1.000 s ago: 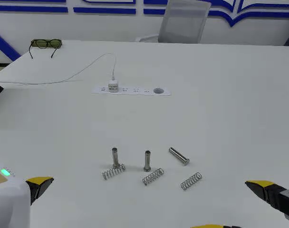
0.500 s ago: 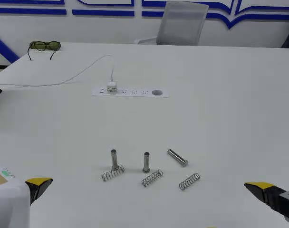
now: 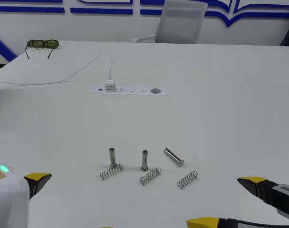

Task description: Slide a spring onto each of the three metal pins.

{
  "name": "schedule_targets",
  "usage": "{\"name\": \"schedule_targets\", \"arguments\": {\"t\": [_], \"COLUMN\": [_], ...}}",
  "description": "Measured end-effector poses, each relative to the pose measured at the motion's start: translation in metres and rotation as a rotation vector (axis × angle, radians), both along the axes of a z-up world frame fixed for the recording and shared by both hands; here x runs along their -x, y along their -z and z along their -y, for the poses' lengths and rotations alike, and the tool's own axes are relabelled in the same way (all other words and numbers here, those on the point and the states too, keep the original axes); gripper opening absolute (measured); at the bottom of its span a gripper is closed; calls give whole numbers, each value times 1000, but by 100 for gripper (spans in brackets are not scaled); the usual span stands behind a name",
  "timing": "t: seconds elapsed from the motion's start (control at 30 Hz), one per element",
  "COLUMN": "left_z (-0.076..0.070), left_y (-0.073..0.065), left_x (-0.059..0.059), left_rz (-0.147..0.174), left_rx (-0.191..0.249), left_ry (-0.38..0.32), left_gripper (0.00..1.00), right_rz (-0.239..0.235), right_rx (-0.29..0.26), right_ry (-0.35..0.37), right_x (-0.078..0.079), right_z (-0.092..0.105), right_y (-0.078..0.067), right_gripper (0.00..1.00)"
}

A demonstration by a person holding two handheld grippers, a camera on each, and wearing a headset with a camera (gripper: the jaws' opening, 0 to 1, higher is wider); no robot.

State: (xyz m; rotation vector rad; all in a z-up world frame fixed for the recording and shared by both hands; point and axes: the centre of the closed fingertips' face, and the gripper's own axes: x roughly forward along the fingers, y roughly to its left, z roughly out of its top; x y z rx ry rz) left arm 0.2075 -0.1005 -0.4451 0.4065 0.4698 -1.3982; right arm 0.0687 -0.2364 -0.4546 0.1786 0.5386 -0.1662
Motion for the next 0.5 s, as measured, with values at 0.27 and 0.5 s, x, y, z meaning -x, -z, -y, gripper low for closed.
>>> {"name": "schedule_targets", "arguments": {"t": [0.27, 0.5], "left_z": [2, 4], "left_y": [1, 1], "left_x": [-1, -2], "left_rz": [-2, -5], "left_rx": [7, 18], "left_ry": [-7, -5], "left_gripper": [98, 97], "right_rz": [1, 11], "right_rx": [-11, 0], "right_ry": [16, 10], "right_x": [-8, -23], "right_z": [15, 27], "right_y": [-1, -7], "right_gripper": [77, 70]}}
